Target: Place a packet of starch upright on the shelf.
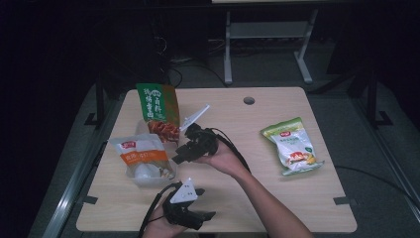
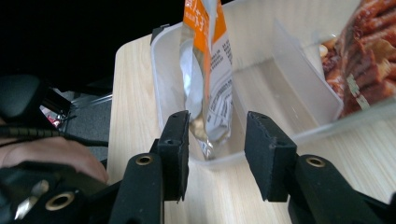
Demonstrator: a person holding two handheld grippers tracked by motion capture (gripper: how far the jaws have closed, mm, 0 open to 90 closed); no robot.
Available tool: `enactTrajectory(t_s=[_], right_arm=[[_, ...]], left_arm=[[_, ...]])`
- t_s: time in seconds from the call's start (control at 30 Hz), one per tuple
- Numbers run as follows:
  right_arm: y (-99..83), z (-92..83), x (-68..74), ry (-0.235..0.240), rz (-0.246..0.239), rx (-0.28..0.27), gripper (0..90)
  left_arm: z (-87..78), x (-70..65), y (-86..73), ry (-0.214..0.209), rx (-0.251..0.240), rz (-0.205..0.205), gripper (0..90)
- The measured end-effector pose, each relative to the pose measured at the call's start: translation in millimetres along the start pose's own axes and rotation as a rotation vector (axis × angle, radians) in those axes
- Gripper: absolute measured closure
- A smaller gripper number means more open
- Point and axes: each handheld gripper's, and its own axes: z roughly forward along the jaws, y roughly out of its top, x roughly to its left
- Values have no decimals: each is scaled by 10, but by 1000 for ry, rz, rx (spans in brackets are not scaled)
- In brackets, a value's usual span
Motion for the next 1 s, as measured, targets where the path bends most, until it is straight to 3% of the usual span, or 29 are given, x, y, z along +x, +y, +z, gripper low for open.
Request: enactTrajectory(t_s=[0.43, 0.63, 1.0], right_arm=[[-279, -319, -96, -57, 42, -26, 526], [-424, -474, -133, -72, 99, -38, 491], [-700, -751, -207, -127, 138, -57, 449]], left_arm=[[8, 25, 4, 4, -2, -4, 234], [7, 39, 5, 7, 3, 1, 234], [10, 51, 4, 11, 1, -9, 235]])
